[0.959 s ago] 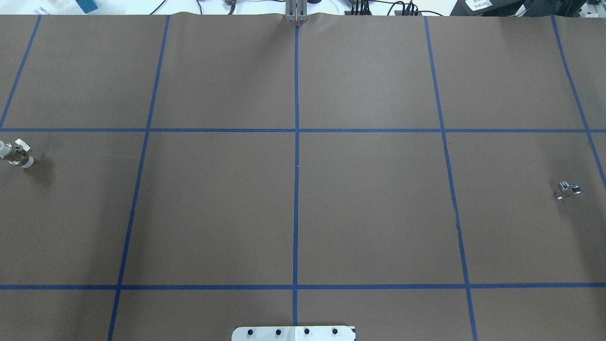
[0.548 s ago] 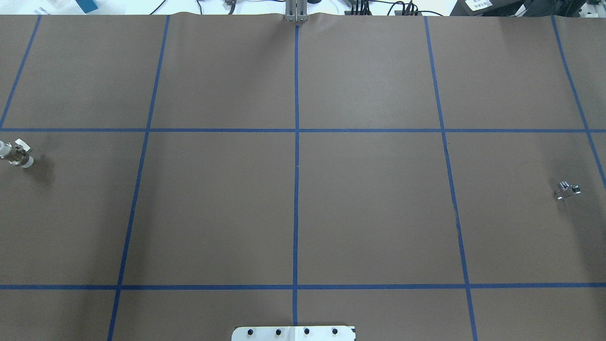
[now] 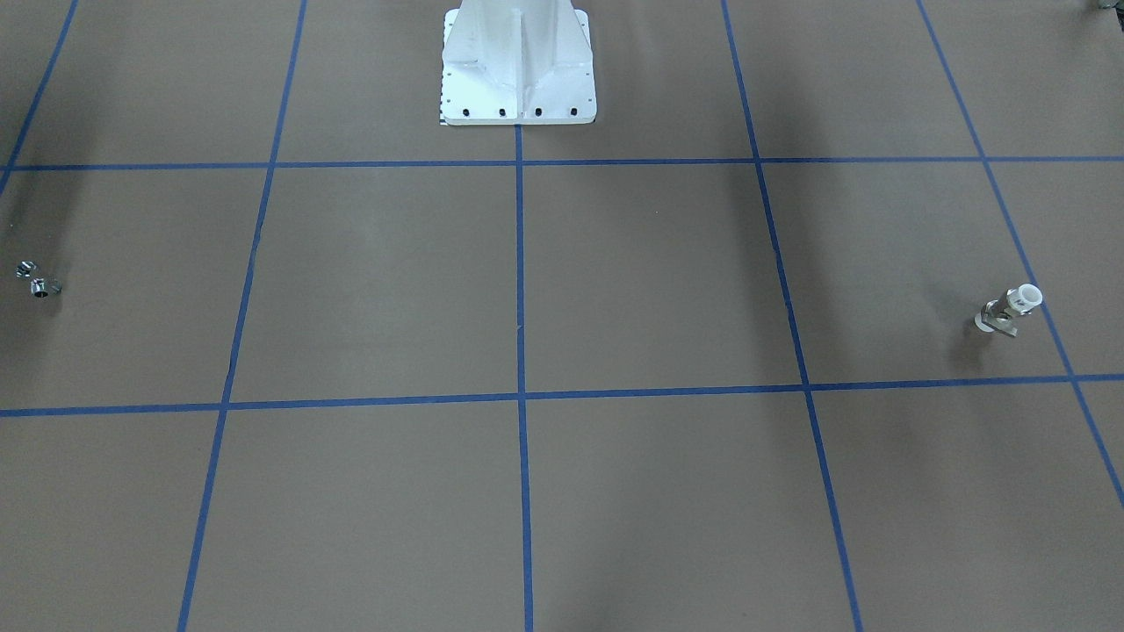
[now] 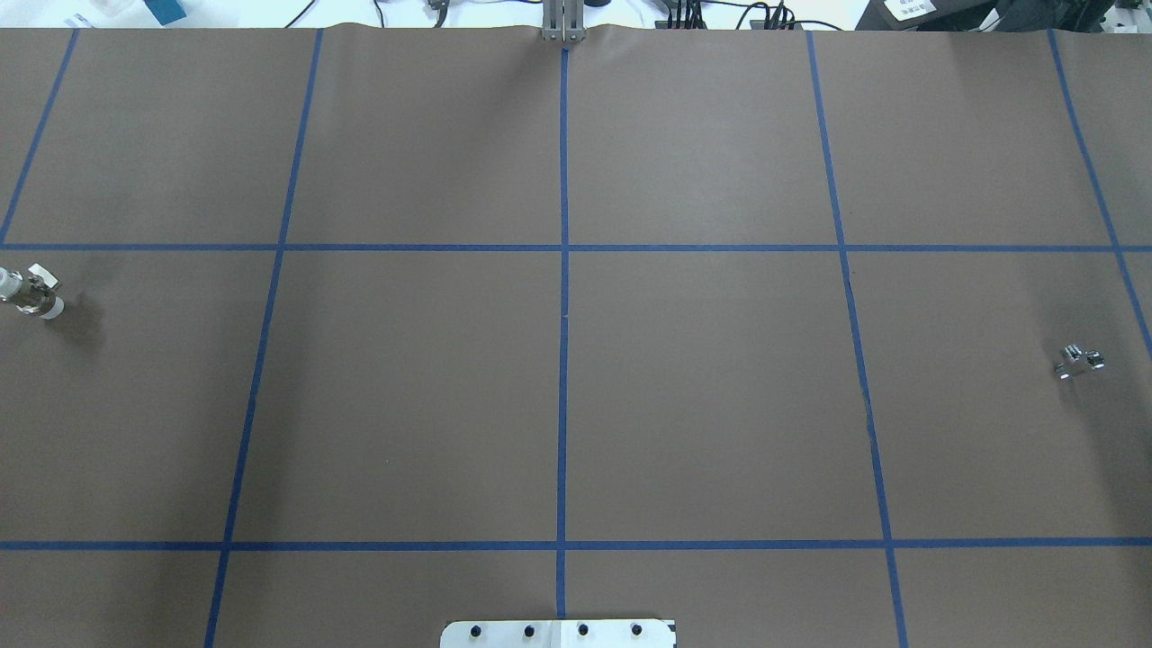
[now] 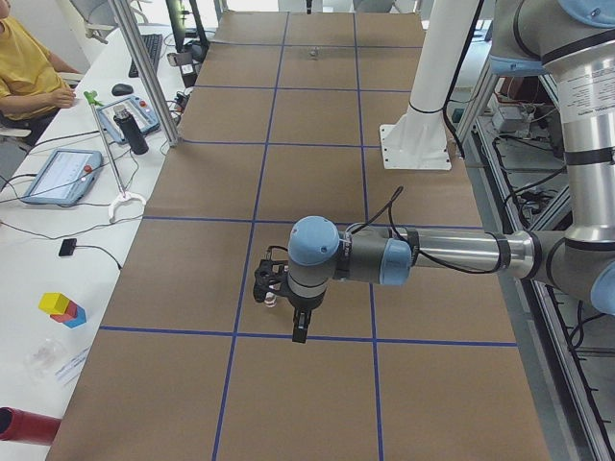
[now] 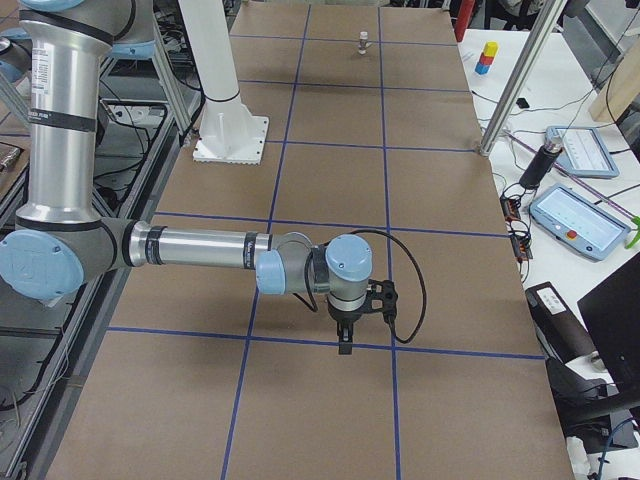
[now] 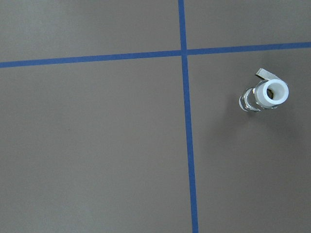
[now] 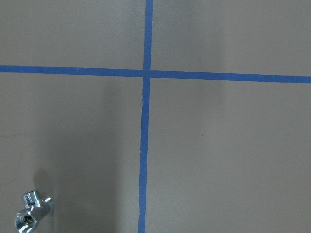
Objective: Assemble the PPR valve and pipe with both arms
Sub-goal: 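Lower the left gripper over the white PPR valve and close on it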
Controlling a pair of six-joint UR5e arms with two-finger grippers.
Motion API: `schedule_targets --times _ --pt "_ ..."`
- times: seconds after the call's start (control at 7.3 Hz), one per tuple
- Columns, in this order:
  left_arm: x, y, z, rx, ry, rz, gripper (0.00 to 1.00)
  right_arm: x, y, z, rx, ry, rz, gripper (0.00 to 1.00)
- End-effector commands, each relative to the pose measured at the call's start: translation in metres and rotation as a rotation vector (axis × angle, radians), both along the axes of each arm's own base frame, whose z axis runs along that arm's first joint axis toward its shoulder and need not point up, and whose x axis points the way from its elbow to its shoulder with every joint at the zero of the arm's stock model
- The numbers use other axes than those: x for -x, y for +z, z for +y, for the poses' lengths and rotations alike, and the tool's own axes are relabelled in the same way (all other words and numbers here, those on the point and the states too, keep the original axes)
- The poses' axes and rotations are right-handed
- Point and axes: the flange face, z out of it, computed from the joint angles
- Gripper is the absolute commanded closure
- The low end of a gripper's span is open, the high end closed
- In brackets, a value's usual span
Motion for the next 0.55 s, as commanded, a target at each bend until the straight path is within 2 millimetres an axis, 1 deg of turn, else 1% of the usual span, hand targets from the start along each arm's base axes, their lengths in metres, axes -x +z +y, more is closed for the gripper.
schedule_targets --times 0.0,0.14,0.27,0.41 --pt "-0.016 -0.030 -0.037 -0.088 0.039 -0.002 0.00 0.001 -0.001 0.000 -0.001 -0.001 -0.007 0.00" --pt "-0.022 -0.046 -0.061 -0.156 0.049 0.002 0.00 0.001 -0.001 -0.001 -0.003 -0.001 -0.007 0.00" --pt "-0.039 -0.051 -0.066 -0.196 0.086 0.005 0.00 0.001 -0.001 -0.001 -0.003 -0.001 -0.007 0.00" --pt "-0.050 -0.066 -0.077 -0.229 0.079 0.014 0.00 0.001 -0.001 -0.001 -0.003 -0.001 -0.007 0.00"
